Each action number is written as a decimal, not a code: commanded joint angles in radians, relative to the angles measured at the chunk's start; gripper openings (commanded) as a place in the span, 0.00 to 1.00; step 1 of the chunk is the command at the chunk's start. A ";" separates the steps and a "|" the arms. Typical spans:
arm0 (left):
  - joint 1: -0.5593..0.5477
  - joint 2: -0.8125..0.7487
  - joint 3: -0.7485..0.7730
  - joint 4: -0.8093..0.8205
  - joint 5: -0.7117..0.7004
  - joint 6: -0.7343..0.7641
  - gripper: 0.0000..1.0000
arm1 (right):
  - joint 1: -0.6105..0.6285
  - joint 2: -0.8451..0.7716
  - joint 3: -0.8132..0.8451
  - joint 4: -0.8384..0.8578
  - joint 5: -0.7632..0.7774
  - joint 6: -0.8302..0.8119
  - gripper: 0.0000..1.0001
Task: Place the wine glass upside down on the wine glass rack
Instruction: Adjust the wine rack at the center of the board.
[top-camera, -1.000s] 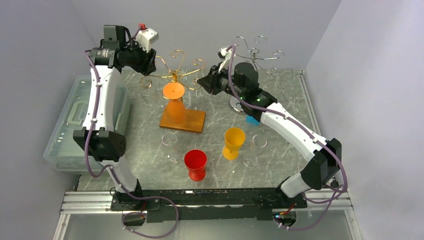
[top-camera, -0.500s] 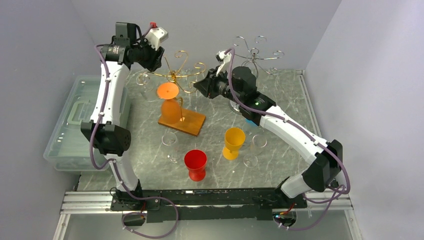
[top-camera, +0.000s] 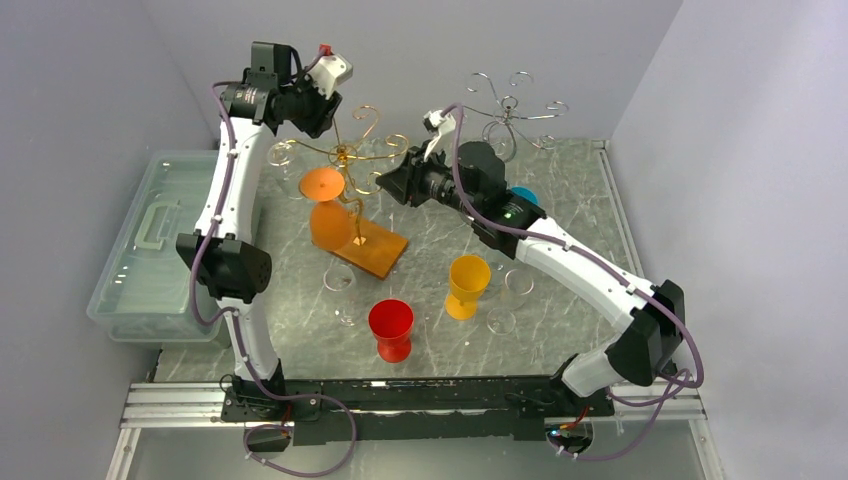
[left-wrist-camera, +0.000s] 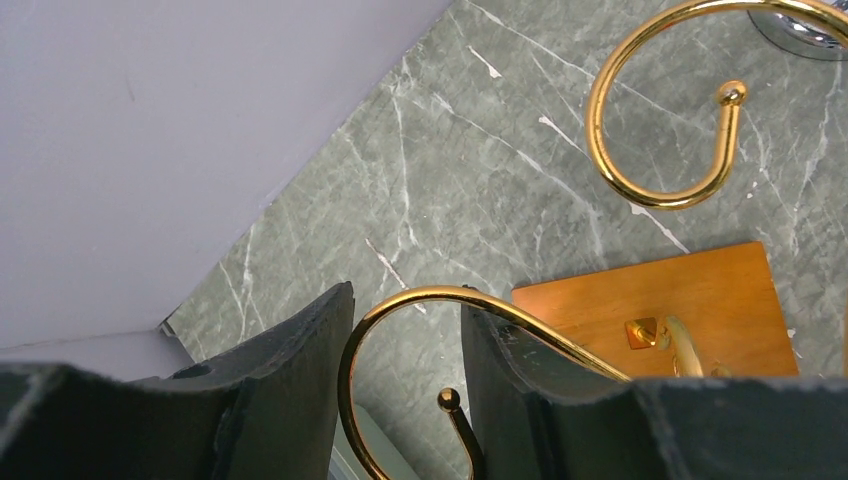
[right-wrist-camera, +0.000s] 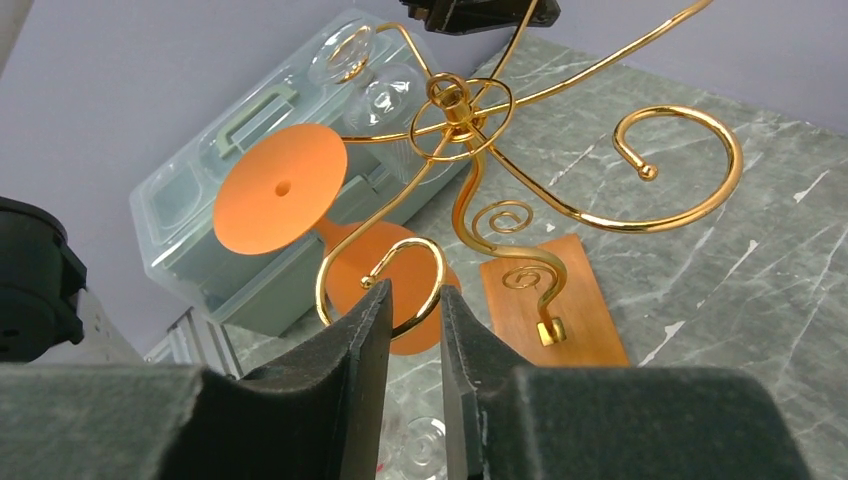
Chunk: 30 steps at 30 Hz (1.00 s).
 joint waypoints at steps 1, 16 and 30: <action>-0.008 0.016 0.051 0.118 -0.051 0.042 0.49 | 0.029 -0.013 -0.048 -0.109 -0.046 0.017 0.28; -0.055 0.030 0.062 0.177 -0.098 0.074 0.55 | 0.056 0.028 -0.044 -0.109 -0.051 0.012 0.32; -0.055 -0.118 -0.089 0.252 -0.131 0.063 0.99 | 0.007 -0.052 -0.001 -0.203 0.017 -0.051 0.49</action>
